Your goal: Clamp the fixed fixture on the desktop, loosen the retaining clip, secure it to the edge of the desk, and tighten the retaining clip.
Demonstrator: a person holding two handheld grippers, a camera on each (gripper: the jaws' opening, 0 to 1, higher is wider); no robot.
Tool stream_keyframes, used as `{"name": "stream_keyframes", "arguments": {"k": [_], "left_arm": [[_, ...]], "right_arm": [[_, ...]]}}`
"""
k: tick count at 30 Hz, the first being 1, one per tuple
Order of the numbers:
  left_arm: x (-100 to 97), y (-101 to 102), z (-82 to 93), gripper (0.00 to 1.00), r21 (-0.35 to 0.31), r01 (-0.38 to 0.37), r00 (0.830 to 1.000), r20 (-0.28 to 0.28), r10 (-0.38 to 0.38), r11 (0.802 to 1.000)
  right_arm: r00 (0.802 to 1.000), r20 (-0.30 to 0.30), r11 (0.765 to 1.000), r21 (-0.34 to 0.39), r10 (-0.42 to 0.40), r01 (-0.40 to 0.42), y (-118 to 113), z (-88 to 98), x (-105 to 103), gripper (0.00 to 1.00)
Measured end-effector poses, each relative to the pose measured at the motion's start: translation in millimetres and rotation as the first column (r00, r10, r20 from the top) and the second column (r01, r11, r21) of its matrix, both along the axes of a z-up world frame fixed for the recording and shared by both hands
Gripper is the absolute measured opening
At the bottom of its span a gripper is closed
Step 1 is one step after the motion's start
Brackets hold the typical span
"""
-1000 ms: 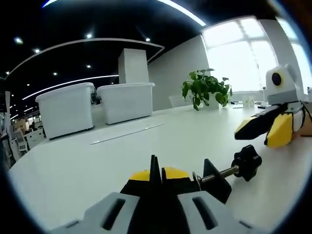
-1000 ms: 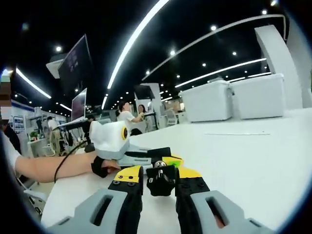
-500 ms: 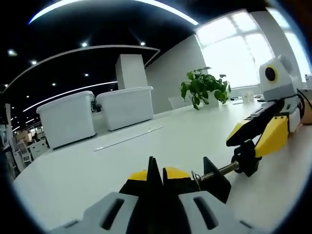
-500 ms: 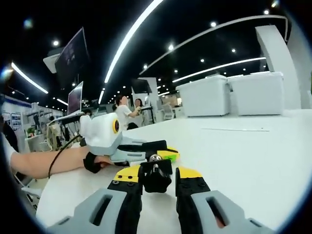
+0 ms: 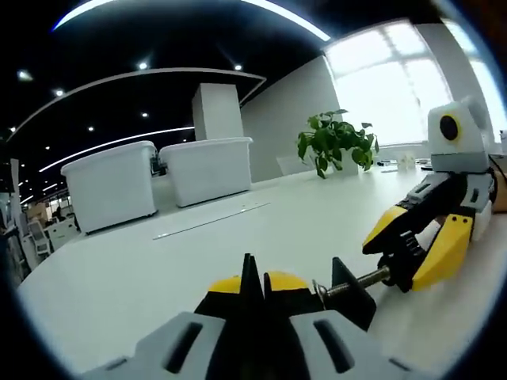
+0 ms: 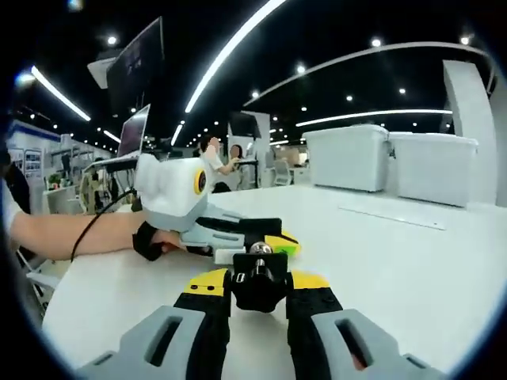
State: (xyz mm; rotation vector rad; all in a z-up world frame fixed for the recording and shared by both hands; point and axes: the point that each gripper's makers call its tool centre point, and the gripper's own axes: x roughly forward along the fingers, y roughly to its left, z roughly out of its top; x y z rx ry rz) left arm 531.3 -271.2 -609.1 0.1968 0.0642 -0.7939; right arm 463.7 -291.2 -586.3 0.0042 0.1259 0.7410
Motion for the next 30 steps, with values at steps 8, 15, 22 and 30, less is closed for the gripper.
{"name": "stream_keyframes", "arguments": {"k": [8,15,22,30], "left_arm": [[3.3,-1,0.0,0.08,0.001,-0.015,1.000,0.002,0.015,1.000],[4.5,-1,-0.4,0.08,0.002,-0.015,1.000,0.005,0.015,1.000],[3.9,0,-0.3,0.08,0.005,-0.014,1.000,0.012,0.014,1.000],[2.6,0,-0.5,0.08,0.005,-0.014,1.000,0.013,0.014,1.000]], "right_arm": [[0.999,-0.025,1.000,-0.007,-0.025,0.025,-1,-3.0,8,0.27],[0.990,0.141,0.987,-0.155,-0.013,0.035,2,0.7,7,0.27],[0.965,0.263,0.957,-0.281,0.005,0.072,7,0.5,1,0.27],[0.901,0.428,0.861,-0.483,0.074,0.158,13,-1.1,-8,0.27]]}}
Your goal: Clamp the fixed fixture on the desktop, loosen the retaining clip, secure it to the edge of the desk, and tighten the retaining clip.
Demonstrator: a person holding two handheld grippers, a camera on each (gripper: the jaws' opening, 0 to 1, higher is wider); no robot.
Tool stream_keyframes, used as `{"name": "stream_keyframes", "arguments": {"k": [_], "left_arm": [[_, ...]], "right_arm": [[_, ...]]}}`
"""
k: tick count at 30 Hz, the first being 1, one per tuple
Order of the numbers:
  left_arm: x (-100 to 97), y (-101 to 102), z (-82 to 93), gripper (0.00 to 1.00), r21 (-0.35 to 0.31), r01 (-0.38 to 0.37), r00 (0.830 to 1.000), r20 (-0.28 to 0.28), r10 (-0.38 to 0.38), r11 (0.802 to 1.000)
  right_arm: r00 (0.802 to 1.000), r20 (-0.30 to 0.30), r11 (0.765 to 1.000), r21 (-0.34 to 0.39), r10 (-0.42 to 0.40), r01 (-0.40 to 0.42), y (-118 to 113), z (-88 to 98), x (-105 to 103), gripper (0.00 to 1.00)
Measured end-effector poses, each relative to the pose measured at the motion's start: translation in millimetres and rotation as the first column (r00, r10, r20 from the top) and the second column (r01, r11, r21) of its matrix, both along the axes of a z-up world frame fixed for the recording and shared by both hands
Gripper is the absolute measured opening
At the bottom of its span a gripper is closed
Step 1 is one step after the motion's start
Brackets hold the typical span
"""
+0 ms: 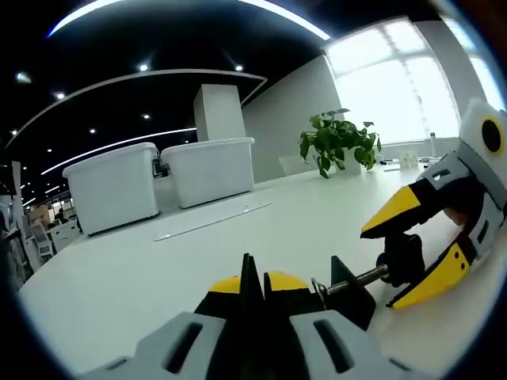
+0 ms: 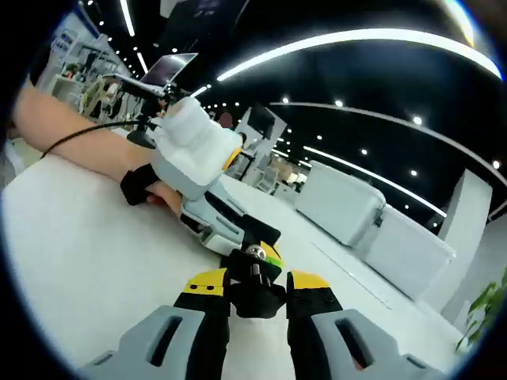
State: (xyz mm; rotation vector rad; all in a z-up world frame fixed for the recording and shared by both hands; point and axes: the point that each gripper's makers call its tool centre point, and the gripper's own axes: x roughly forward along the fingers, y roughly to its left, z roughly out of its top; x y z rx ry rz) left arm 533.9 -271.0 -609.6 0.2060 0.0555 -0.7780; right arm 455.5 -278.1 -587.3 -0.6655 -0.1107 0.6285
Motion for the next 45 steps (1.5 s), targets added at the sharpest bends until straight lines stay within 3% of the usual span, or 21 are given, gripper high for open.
{"name": "stream_keyframes", "arguments": {"k": [5,13,18,20,22,23,24,26,30,31,33,34,35,36,37,39,40,42,43,45], "left_arm": [[0.0,0,-0.1,0.08,0.001,-0.001,1.000,0.000,0.001,1.000],[1.2,-1,-0.2,0.08,-0.002,-0.003,1.000,-0.006,0.003,1.000],[1.4,0,0.0,0.08,-0.004,-0.006,1.000,-0.008,0.006,1.000],[1.4,0,0.2,0.08,-0.003,-0.006,1.000,-0.007,0.006,1.000],[1.7,0,0.2,0.08,-0.003,-0.006,1.000,-0.008,0.006,1.000],[1.6,-1,0.2,0.08,0.000,-0.003,1.000,-0.004,0.003,1.000],[2.2,-1,0.3,0.08,0.000,-0.005,1.000,-0.004,0.005,1.000],[2.8,-2,0.0,0.08,-0.001,-0.003,1.000,-0.005,0.003,1.000],[2.3,-4,-0.5,0.08,0.001,0.003,1.000,-0.002,-0.003,1.000],[2.1,-4,-0.8,0.08,0.001,0.003,1.000,-0.001,-0.003,1.000],[1.2,-3,-1.0,0.08,0.002,0.002,1.000,0.002,-0.002,1.000],[0.5,-3,-1.0,0.08,0.002,0.003,1.000,0.002,-0.003,1.000],[0.3,-3,-1.2,0.08,0.001,0.003,1.000,0.001,-0.003,1.000],[0.0,-3,-1.2,0.08,0.001,0.004,1.000,0.001,-0.004,1.000],[-0.2,-3,-1.3,0.08,0.001,0.004,1.000,0.001,-0.004,1.000],[-0.9,-3,-1.4,0.08,0.002,0.004,1.000,0.005,-0.004,1.000],[-0.1,-3,-1.0,0.08,0.003,0.003,1.000,0.007,-0.004,1.000],[0.6,-3,-0.6,0.08,0.004,0.002,1.000,0.008,-0.002,1.000],[0.7,-3,-0.6,0.08,0.003,0.003,1.000,0.006,-0.003,1.000],[0.9,-3,-0.5,0.08,0.004,0.005,1.000,0.007,-0.005,1.000]], "right_arm": [[0.997,0.072,0.993,-0.114,-0.001,0.010,-5,5.9,4,0.27],[0.993,0.121,0.984,-0.179,0.005,0.017,0,5.3,3,0.27],[0.982,0.187,0.961,-0.274,0.022,0.031,4,4.7,2,0.26],[0.973,0.226,0.941,-0.336,0.043,0.036,6,4.5,-2,0.26],[0.970,0.235,0.933,-0.359,0.054,0.034,8,1.9,-6,0.22],[0.959,0.275,0.934,-0.355,0.063,0.040,11,4.2,-7,0.21],[0.966,0.247,0.920,-0.390,0.073,0.030,10,-2.1,-9,0.20],[0.966,0.247,0.924,-0.380,0.072,0.028,9,-0.7,-10,0.20],[0.980,0.195,0.963,-0.270,0.050,0.005,7,0.4,-12,0.22],[0.987,0.158,0.976,-0.217,0.039,-0.004,8,-0.2,-12,0.24],[0.999,0.035,0.999,-0.024,0.039,-0.038,9,5.4,-7,0.30],[0.997,-0.042,0.993,0.103,0.064,-0.059,12,9.4,-8,0.32],[0.995,-0.069,0.985,0.164,0.069,-0.057,11,12.2,-7,0.35],[0.990,-0.116,0.968,0.245,0.079,-0.048,9,15.2,-6,0.37],[0.979,-0.174,0.937,0.348,0.105,-0.039,8,17.3,-7,0.38],[0.960,-0.267,0.900,0.433,0.085,0.041,-7,14.1,1,0.37],[0.949,-0.305,0.866,0.492,0.080,0.085,-15,15.3,6,0.37],[0.902,-0.413,0.766,0.618,0.124,0.177,-24,14.2,11,0.33],[0.880,-0.447,0.734,0.649,0.158,0.198,-26,12.8,13,0.31],[0.854,-0.494,0.710,0.659,0.163,0.246,-32,6.4,22,0.29]]}}
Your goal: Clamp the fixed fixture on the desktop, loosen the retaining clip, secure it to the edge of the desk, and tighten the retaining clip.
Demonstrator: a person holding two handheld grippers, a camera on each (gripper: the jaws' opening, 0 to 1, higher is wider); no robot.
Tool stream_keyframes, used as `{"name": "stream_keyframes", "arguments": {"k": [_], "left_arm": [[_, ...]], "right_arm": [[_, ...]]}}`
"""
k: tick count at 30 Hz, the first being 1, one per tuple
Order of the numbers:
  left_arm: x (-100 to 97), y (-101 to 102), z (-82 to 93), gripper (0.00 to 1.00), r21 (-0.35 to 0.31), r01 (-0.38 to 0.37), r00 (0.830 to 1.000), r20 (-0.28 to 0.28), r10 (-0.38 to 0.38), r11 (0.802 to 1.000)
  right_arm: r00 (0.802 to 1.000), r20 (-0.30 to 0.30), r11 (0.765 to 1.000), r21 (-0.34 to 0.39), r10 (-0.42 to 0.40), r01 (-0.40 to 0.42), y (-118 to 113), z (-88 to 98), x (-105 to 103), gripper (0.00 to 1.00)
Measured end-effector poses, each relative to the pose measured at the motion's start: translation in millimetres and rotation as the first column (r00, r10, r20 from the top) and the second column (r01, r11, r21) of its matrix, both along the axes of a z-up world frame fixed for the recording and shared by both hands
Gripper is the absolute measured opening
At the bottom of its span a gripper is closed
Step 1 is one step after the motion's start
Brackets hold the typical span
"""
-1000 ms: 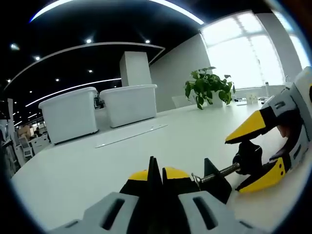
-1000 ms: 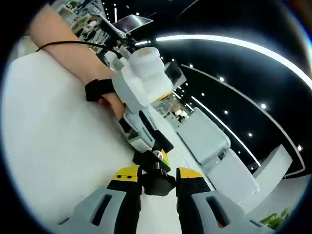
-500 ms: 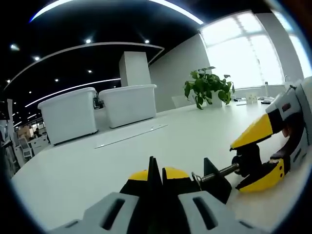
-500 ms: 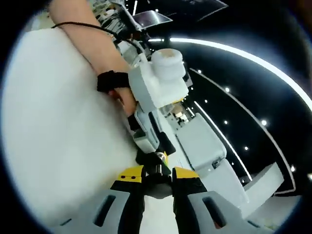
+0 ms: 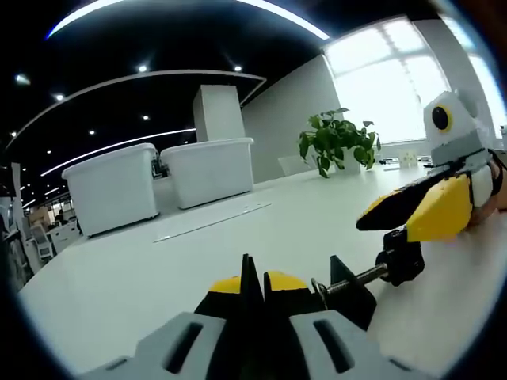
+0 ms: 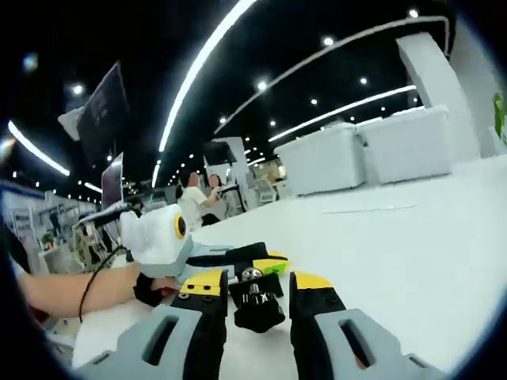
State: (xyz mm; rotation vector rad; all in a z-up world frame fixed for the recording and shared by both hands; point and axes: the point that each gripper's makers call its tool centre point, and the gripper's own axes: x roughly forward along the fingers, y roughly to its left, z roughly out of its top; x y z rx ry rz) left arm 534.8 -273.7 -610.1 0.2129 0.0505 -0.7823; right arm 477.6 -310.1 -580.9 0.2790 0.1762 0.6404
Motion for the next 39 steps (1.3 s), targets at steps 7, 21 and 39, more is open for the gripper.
{"name": "stream_keyframes", "arguments": {"k": [7,21,39], "left_arm": [[-0.4,0,-0.1,0.08,-0.001,-0.002,1.000,-0.002,0.002,1.000],[-2.1,0,0.4,0.08,-0.002,-0.006,1.000,-0.001,0.006,1.000],[-2.4,2,0.3,0.08,-0.005,-0.010,1.000,-0.004,0.010,1.000]], "right_arm": [[0.998,-0.013,0.998,-0.042,0.054,-0.055,12,-7.5,0,0.22],[0.979,0.196,0.956,-0.293,0.053,0.007,17,-1.3,-8,0.20],[0.837,0.488,0.695,-0.691,0.248,0.197,32,-4.0,-29,0.21]]}}
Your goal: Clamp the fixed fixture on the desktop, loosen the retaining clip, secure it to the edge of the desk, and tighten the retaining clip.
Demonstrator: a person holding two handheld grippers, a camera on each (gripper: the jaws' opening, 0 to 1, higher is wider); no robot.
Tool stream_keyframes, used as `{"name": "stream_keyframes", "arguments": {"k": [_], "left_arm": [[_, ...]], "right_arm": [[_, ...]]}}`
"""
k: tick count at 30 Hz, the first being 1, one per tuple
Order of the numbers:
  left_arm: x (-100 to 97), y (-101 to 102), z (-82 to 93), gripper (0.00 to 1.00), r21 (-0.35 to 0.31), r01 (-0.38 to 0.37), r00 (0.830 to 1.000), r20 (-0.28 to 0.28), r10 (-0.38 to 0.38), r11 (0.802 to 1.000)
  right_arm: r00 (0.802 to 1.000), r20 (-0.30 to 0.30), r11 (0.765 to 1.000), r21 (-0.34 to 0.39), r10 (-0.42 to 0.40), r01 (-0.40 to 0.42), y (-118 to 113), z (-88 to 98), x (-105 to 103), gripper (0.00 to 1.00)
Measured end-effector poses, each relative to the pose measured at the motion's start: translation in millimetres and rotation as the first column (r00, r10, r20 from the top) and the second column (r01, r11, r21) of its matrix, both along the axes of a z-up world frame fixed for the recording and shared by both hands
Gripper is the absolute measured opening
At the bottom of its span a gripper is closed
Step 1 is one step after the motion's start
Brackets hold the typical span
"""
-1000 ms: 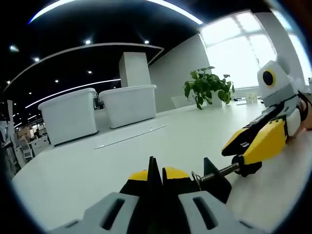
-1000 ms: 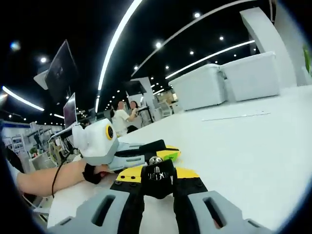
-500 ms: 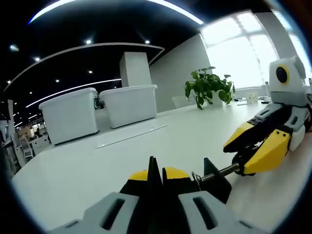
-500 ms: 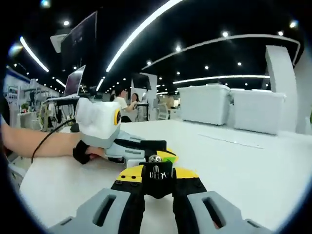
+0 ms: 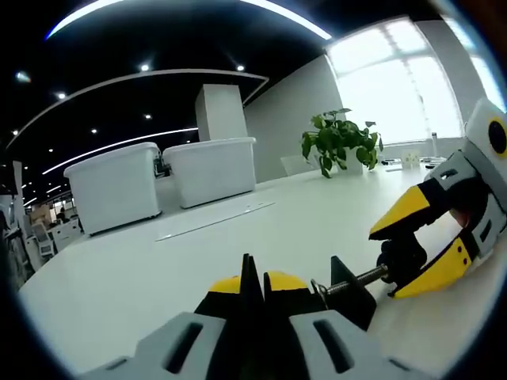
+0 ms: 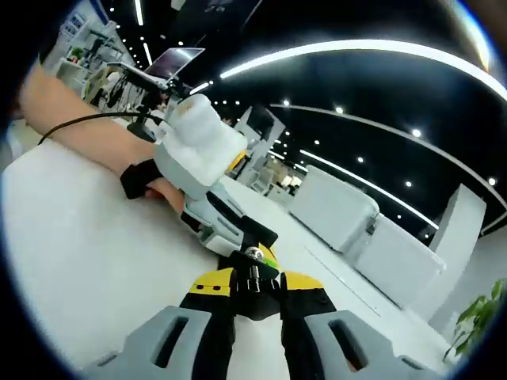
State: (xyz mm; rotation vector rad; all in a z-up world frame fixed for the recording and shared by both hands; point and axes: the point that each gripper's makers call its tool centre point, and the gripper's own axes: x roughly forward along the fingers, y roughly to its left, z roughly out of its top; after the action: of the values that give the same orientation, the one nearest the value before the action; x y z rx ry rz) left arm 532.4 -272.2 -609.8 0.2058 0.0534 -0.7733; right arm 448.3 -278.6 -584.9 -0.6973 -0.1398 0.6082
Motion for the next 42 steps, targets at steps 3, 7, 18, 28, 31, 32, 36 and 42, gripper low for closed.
{"name": "stream_keyframes", "arguments": {"k": [3,7,18,28,31,32,36,42], "left_arm": [[0.2,0,0.1,0.08,0.000,0.001,1.000,0.000,-0.001,1.000],[0.5,1,-0.2,0.08,-0.001,0.000,1.000,-0.002,0.000,1.000],[0.9,1,-0.1,0.08,-0.003,0.001,1.000,-0.006,-0.001,1.000],[3.0,1,0.3,0.08,-0.002,0.002,1.000,-0.005,-0.002,1.000],[3.5,1,0.4,0.08,-0.002,0.003,1.000,-0.005,-0.003,1.000],[3.6,1,0.5,0.08,-0.002,0.003,1.000,-0.004,-0.003,1.000],[4.4,1,0.9,0.08,-0.001,0.003,1.000,-0.002,-0.003,1.000],[4.7,1,0.9,0.08,-0.001,0.003,1.000,-0.002,-0.003,1.000]], "right_arm": [[0.999,0.047,0.996,-0.085,-0.010,0.014,-2,2.7,6,0.21],[0.992,0.126,0.978,-0.207,-0.004,0.030,1,-1.5,6,0.21],[0.994,0.111,0.983,-0.181,-0.008,0.028,2,-3.8,5,0.23],[0.940,-0.335,0.820,0.554,0.059,0.146,-29,20.3,28,0.33],[0.885,-0.452,0.687,0.679,0.114,0.258,-45,17.5,35,0.29],[0.870,-0.476,0.648,0.705,0.129,0.289,-49,16.9,36,0.28],[0.804,-0.508,0.492,0.809,0.308,0.323,-45,22.3,31,0.21],[0.811,-0.528,0.553,0.767,0.254,0.326,-41,13.1,30,0.21]]}}
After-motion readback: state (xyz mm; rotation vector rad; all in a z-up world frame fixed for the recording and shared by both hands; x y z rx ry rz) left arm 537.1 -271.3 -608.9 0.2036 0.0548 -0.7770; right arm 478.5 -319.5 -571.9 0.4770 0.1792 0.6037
